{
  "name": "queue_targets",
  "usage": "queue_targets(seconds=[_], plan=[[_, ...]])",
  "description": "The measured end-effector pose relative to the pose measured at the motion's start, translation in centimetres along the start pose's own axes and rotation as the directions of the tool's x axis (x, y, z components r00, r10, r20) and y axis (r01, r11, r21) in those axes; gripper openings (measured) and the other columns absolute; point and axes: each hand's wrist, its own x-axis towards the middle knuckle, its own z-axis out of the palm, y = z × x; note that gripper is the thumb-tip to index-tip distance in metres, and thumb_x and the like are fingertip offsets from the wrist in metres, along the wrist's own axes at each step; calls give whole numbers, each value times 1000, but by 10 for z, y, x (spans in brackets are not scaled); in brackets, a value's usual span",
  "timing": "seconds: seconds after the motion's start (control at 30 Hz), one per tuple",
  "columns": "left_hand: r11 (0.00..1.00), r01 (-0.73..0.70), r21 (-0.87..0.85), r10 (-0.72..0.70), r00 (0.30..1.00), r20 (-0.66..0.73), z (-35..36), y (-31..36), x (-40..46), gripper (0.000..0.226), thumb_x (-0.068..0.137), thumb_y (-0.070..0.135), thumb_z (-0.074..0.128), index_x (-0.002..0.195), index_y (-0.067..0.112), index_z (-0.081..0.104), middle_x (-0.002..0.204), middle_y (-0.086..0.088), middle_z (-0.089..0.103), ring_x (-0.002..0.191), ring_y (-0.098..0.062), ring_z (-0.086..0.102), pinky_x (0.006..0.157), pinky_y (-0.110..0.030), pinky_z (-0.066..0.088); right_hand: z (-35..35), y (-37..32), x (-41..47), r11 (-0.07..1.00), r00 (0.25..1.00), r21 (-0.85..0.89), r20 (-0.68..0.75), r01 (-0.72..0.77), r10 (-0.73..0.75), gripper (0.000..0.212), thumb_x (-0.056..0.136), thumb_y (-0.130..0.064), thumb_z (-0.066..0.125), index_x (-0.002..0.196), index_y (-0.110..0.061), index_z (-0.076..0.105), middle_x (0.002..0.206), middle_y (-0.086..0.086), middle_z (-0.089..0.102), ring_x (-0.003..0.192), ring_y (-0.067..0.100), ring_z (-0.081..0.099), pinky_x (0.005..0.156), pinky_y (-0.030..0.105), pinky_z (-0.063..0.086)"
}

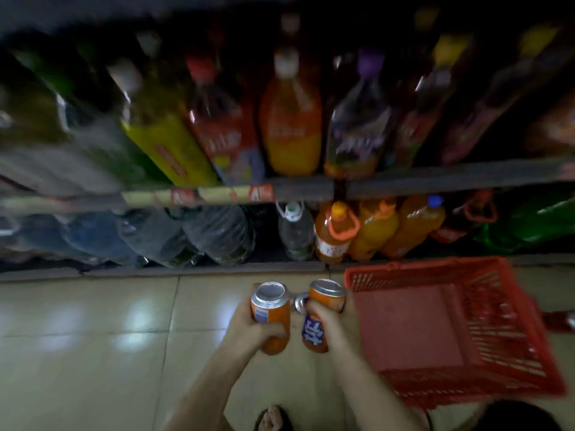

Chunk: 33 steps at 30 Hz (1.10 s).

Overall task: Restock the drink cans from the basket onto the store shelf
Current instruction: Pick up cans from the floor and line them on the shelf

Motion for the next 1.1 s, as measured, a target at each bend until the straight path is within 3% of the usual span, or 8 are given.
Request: queue_targets(seconds=[0.2, 0.3, 0.47, 0.63, 0.73, 0.83, 0.97, 1.1], plan=[[955, -291, 58, 284, 953, 104, -15, 269, -136, 70, 47, 9, 82, 114, 19, 67, 87, -4, 73, 79, -16, 66, 67, -25, 55, 3, -287, -127, 950, 951, 84, 56, 300, -305, 44, 56, -20, 74, 98, -21, 64, 76, -6, 72, 63, 4, 66, 57, 12, 49], [875, -480, 69, 460, 867, 192, -18, 413, -209, 64, 51, 1, 84, 106, 29, 70, 91, -10, 76, 80, -19, 68, 71, -31, 58, -1, -433, -202, 875, 873, 150, 102, 461, -477, 41, 61, -18, 76, 101, -16, 66, 74, -3, 72, 65, 7, 66, 60, 15, 51], [675, -736, 48, 714, 669, 205, -16, 614, -342, 73, 47, 22, 90, 117, 23, 68, 99, 1, 80, 86, -9, 72, 75, -27, 61, -16, -644, -327, 645, 628, 219, 150, 732, -764, 52, 61, -38, 83, 105, -19, 66, 91, -2, 76, 81, 15, 73, 70, 27, 58], [422, -902, 85, 879, 431, 204, -11, 756, -440, 70, 55, 23, 90, 121, 15, 66, 98, 2, 81, 88, -11, 77, 72, -26, 61, -34, -797, -420, 376, 337, 238, 189, 896, -922, 45, 67, -34, 86, 106, -25, 65, 95, -6, 75, 87, 11, 74, 73, 27, 59], [270, -958, 99, 947, 283, 152, -4, 817, -482, 61, 59, 10, 94, 112, 22, 66, 91, 8, 81, 83, -7, 76, 68, -24, 61, -39, -867, -454, 256, 216, 235, 183, 938, -959, 48, 67, -37, 84, 107, -20, 65, 95, -4, 75, 88, 11, 74, 74, 26, 58], [153, -977, 148, 980, 170, 106, 6, 865, -509, 42, 70, 25, 84, 108, 26, 66, 89, 13, 80, 84, -4, 76, 71, -21, 60, -40, -926, -466, 178, 151, 163, 168, 970, -974, 49, 73, -41, 85, 112, -20, 64, 104, -1, 75, 95, 14, 74, 82, 35, 60], [151, -944, 294, 988, 156, -6, 11, 916, -505, 34, 78, 35, 89, 104, 31, 69, 97, 9, 80, 92, -9, 77, 84, -37, 65, -32, -987, -461, 146, 156, -91, 120, 985, -980, 51, 75, -59, 76, 110, -23, 65, 106, -4, 70, 96, 11, 69, 90, 39, 58], [217, -849, 481, 974, 219, -52, 14, 948, -479, 34, 75, 41, 91, 98, 28, 70, 98, 3, 78, 91, -14, 76, 88, -42, 64, -14, -1025, -434, 119, 175, -364, 126, 924, -976, 72, 74, -85, 57, 96, -17, 63, 93, 0, 65, 88, 22, 65, 73, 35, 48]])
